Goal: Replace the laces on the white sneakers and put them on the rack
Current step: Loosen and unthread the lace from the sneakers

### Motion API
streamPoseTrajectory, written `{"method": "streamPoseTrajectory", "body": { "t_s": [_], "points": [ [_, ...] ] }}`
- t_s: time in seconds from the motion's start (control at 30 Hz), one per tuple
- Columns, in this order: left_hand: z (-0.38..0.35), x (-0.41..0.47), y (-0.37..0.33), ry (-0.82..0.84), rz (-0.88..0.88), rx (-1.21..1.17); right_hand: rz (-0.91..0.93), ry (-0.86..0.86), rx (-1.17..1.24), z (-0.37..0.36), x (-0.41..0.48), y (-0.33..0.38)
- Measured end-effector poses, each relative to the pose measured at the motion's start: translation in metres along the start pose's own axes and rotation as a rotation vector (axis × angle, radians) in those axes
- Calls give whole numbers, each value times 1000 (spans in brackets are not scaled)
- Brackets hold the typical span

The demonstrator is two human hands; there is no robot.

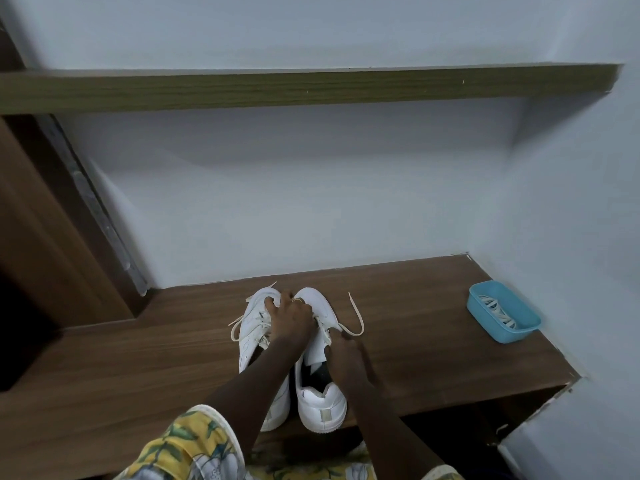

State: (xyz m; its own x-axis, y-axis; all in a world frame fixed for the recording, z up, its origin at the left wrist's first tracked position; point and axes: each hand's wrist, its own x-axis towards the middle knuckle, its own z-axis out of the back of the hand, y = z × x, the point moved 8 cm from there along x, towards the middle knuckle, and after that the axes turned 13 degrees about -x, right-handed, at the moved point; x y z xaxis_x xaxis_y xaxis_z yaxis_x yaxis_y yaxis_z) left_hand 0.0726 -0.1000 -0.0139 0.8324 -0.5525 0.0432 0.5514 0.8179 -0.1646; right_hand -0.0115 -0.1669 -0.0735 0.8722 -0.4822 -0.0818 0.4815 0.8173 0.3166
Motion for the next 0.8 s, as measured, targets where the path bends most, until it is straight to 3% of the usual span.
{"method": "streamPoseTrajectory", "body": {
  "t_s": [0.53, 0.8],
  "points": [
    [-5, 5, -3, -13, 13, -9, -24, 15, 58, -3, 1, -3],
    [3, 4, 60, -142, 367, -135, -41, 20, 47, -6, 1, -3]
  ]
}}
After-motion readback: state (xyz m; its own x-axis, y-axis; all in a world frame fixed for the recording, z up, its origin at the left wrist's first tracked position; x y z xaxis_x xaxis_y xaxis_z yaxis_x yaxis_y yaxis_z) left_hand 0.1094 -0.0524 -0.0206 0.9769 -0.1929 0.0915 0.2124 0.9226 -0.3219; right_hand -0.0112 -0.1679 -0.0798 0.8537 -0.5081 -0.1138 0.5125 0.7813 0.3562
